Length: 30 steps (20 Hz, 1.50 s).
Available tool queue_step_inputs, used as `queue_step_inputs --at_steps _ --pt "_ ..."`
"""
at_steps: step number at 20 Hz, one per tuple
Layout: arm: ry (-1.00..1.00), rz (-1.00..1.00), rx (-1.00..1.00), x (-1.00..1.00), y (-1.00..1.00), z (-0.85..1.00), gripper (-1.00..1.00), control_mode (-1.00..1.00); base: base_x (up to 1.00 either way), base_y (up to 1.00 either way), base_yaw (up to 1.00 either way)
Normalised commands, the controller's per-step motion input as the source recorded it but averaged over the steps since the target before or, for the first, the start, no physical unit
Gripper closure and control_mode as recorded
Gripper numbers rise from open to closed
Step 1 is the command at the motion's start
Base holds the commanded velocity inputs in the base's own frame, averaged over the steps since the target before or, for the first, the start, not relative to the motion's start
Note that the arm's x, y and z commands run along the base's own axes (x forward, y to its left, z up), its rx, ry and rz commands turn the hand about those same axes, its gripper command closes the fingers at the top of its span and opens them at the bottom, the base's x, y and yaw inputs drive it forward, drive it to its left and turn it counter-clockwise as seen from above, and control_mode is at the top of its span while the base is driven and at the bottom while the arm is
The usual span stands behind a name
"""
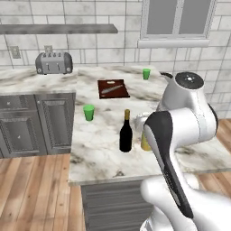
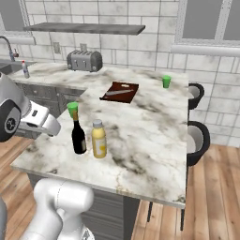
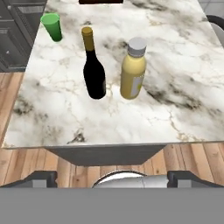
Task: Place the drinks on the dining counter in a tight cluster.
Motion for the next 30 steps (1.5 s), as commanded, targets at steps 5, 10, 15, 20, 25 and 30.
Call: queue_step_inputs --at_steps 5,10,15,20,25,30 --pt "0.00 0.21 0.01 -0.42 -0.22 0.54 -1.00 -1.00 0.00 0.00 0.00" --pt "0.00 0.07 0.00 -0.25 -0.04 0.10 -1.00 -1.00 0.00 0.00 0.00" --pt "0.00 0.00 0.00 -0.04 0.00 0.00 -1.00 1.00 -0.08 0.00 0.00" --pt "0.00 0.00 0.00 0.00 0.00 0.00 -1.00 1.00 -0.93 0.40 0.12" --pt "0.00 0.00 0.00 0.00 0.00 0.00 -1.00 1.00 -0.36 1.00 0.00" --pt "0.00 0.00 0.00 0.00 0.00 0.00 -1.00 1.00 0.03 1.00 -0.17"
